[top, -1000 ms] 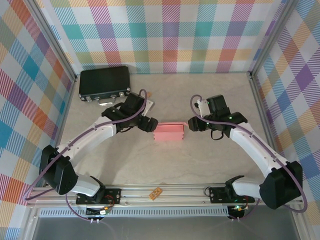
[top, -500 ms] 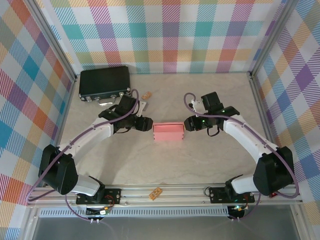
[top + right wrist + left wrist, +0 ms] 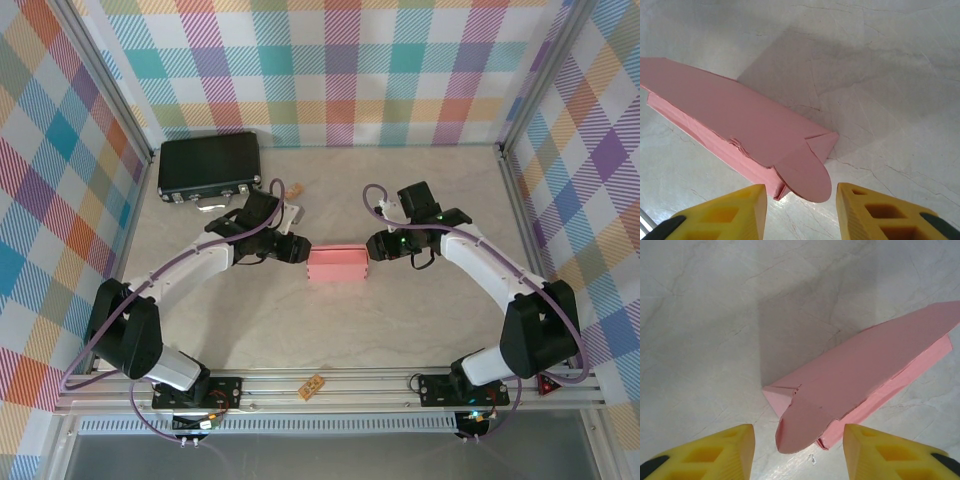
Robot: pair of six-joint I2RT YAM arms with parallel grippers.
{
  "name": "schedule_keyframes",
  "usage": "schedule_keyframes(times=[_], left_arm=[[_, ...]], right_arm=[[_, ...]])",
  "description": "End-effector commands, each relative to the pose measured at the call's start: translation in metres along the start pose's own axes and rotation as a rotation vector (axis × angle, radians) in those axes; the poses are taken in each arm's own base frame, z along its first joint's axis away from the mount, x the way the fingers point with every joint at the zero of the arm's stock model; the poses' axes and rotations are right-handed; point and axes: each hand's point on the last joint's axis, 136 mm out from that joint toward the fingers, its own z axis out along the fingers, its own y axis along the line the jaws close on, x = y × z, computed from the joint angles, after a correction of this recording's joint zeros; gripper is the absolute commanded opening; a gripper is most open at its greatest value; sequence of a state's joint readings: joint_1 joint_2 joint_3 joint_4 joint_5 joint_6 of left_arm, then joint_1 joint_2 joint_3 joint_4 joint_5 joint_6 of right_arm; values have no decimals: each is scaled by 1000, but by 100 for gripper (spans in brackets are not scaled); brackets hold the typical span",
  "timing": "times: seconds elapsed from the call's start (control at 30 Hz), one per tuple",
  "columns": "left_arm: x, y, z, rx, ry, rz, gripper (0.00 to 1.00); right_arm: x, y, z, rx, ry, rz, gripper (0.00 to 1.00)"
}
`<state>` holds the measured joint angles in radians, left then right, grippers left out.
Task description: Fold the paper box
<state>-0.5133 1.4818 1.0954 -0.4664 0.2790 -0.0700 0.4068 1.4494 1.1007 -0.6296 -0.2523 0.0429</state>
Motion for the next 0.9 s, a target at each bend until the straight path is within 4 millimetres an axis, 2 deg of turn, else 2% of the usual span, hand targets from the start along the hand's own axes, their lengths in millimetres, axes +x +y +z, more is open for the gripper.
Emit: schedule_keyframes(times=[0.0,0.4,0.87], left_arm=[[2,-2,1,25,10,15,47],[15,-1,3,33,41,10,39],[16,-6,1,65,33,2,28]], right_arm=[[-9,6,-1,-33,-12,-13,41],[-4,3,4,-33,2,5,36],[-4,11,3,-75,-9,29,31]])
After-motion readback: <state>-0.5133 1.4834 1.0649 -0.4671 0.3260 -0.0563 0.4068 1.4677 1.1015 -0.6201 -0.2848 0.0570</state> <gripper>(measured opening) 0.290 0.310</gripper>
